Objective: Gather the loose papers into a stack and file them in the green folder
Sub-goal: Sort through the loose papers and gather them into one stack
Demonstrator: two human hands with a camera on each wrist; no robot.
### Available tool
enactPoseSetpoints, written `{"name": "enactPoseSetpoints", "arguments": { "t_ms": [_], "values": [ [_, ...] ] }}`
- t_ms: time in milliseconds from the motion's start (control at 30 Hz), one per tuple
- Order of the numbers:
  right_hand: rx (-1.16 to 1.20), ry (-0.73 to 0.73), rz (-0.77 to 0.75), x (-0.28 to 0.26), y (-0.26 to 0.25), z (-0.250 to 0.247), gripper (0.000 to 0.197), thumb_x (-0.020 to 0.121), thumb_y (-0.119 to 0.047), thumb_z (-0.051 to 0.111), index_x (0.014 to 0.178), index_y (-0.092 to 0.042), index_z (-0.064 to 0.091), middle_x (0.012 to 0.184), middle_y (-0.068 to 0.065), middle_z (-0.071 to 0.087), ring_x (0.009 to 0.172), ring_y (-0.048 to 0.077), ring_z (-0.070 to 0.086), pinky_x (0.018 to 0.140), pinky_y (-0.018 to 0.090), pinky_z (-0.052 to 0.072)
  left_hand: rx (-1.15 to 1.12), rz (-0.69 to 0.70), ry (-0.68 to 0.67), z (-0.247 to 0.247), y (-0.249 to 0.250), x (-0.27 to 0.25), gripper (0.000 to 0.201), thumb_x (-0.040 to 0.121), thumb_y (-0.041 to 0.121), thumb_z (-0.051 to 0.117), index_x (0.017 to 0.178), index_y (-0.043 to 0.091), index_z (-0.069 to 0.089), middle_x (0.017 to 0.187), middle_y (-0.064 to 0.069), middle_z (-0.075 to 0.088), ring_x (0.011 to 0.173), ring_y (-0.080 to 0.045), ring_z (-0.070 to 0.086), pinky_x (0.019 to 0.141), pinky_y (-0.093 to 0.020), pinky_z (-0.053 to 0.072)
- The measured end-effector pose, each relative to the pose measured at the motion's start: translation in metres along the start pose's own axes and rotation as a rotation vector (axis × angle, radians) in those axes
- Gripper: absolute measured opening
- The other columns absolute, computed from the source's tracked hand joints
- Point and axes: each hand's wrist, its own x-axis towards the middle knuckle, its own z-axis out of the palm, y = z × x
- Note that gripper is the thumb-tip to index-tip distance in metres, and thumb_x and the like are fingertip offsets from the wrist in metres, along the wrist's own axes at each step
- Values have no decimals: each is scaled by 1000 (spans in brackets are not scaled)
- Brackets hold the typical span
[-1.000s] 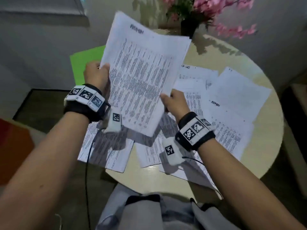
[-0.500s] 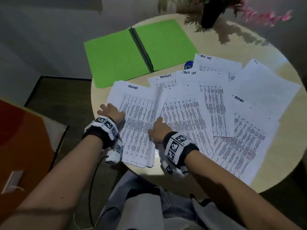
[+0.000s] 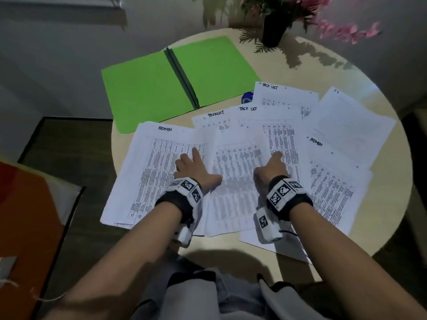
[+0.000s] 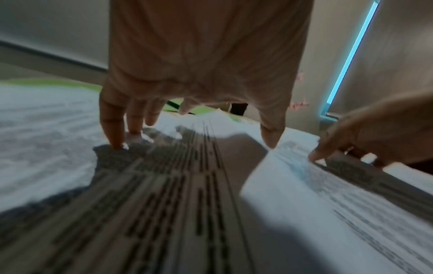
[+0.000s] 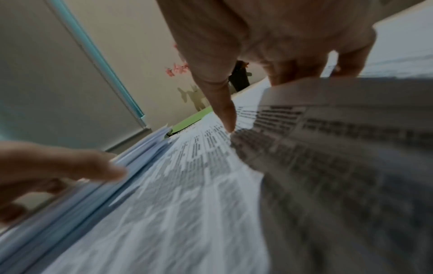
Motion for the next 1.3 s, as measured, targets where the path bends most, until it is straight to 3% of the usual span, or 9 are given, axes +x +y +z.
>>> {"name": "enactPoseSetpoints", "arguments": {
  "t_ms": [233, 367, 467, 567, 633, 700, 867, 1100, 1300],
  "values": [
    [131, 215, -87, 32, 11, -46, 26, 86, -10, 51, 107, 0, 63, 101, 19, 65, 88, 31, 61, 79, 33, 52, 4, -27, 129, -7, 14, 16, 89, 87, 10, 57, 149, 7, -6, 142, -30, 33, 129, -45, 35, 95, -46, 44],
    [-52, 257, 20, 54, 27, -67, 29, 84, -15, 56, 110, -2, 59, 121, 24, 56, 113, 36, 51, 97, 42, 42, -428, 34, 228, -29, 5, 25, 92, 87, -8, 46, 149, 24, -14, 65, -13, 53, 50, -25, 47, 41, -27, 40],
    [-37, 152, -133, 53, 23, -61, 28, 84, -14, 58, 108, 0, 61, 113, 23, 64, 105, 36, 60, 97, 43, 46, -477, 85, 210, -29, 3, 21, 82, 87, -12, 39, 149, 29, 7, 55, -5, 43, 40, -19, 37, 30, -23, 34],
    [-63, 47, -306, 46, 5, -45, 26, 84, -10, 57, 108, -1, 62, 107, 21, 66, 102, 35, 61, 94, 37, 48, -424, 105, 144, -21, 6, 24, 56, 87, -10, 34, 138, 11, 43, 114, -19, 64, 92, -36, 64, 75, -24, 58],
    [-141, -20, -385, 43, -8, -33, 13, 85, -7, 55, 96, -2, 62, 96, 16, 65, 90, 30, 61, 77, 30, 51, -448, 61, 123, -18, 7, 26, 49, 86, -7, 34, 128, 5, 54, 133, -22, 56, 115, -38, 57, 98, -39, 50],
    [-161, -46, -474, 36, -18, -24, 8, 85, 0, 51, 85, -8, 53, 82, 9, 55, 78, 23, 54, 55, 19, 41, -410, 76, 133, -16, 9, 25, 46, 86, -5, 36, 127, 5, 54, 132, -22, 55, 110, -37, 59, 94, -41, 50],
    [-77, 110, -694, 13, -24, -30, 21, 85, 3, 45, 96, -10, 57, 75, 15, 60, 67, 24, 54, 60, 27, 44, -254, 171, 148, -11, 12, 23, 66, 89, 3, 39, 148, 23, 18, 119, -32, 56, 73, -30, 55, 48, -27, 37],
    [528, 396, -366, 22, 29, -103, 67, 87, 1, 53, 140, -22, 20, 118, 13, 51, 93, 28, 56, 69, 19, 47, -58, 146, 178, -7, 45, 11, 65, 85, 6, 47, 144, 19, 24, 149, -21, 20, 135, -40, 26, 105, -48, 33],
    [469, 452, 100, 47, 110, -132, 46, 88, -9, 56, 130, 2, 43, 135, 23, 49, 121, 36, 49, 99, 38, 41, -105, 352, 54, 21, 97, -1, 36, 91, 19, 44, 114, -4, 57, 123, -22, 52, 114, -36, 52, 95, -41, 43]
  ]
}}
